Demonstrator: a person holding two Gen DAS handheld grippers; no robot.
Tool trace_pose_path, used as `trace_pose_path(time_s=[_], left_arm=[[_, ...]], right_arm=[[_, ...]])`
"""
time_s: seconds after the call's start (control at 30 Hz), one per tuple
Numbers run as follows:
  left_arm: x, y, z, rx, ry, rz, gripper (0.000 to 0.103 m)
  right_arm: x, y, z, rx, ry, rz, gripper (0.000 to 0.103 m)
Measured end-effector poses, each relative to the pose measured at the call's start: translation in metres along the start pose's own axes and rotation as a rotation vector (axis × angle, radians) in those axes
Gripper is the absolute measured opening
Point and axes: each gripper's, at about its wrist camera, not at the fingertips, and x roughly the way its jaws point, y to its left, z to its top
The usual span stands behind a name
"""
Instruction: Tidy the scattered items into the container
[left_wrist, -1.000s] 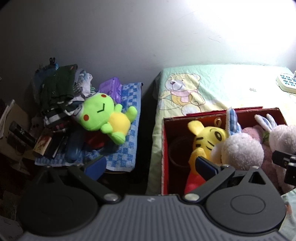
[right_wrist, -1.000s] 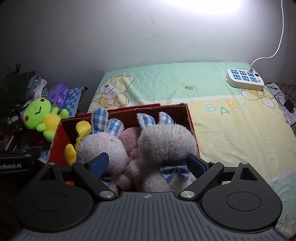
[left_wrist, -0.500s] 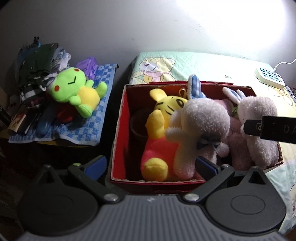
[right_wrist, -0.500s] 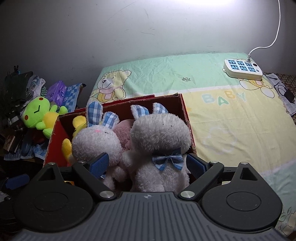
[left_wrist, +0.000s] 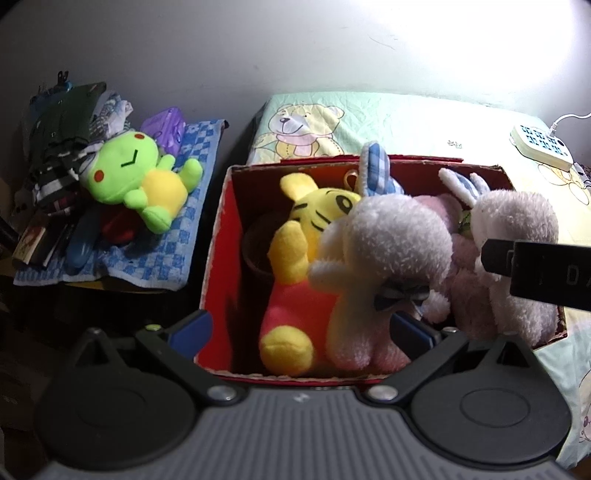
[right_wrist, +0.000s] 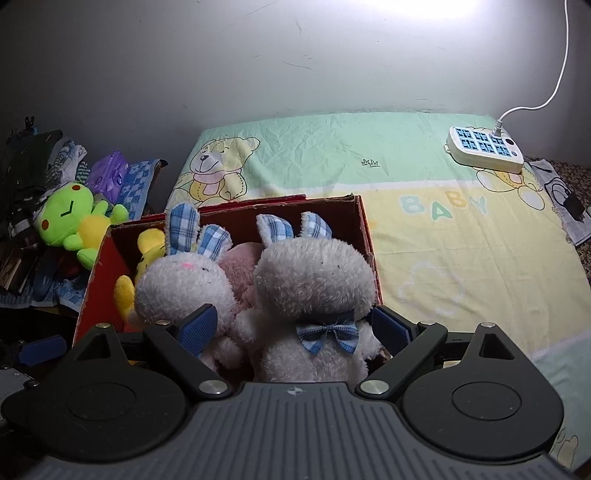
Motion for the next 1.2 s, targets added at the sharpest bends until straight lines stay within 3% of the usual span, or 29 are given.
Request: trace_pose_path(time_s=[0.27, 0.43, 0.83, 1.2], left_arm=[[0.005, -0.013, 0.023, -0.006, 0.057, -0.021, 0.102], [0.009, -0.029, 0.026, 0.03, 0.097, -0.076, 0.102], [0.012, -0.057, 0.022, 0.08, 0.107, -0.124, 0.102], [0.006, -0.057, 0.015, 0.055, 0.096, -0.103, 0.102]], right_arm=[[-0.002, -0.011, 0.019, 0.0, 0.024, -0.001, 0.093], [-0.003, -0.024, 0.023, 0.004, 0.024, -0.033, 0.093], [-0.003, -0.051, 0.019, 0.047, 0.056, -0.04, 0.093], [-0.009, -0.056, 0.014, 0.047, 0.062, -0.009, 0.093]])
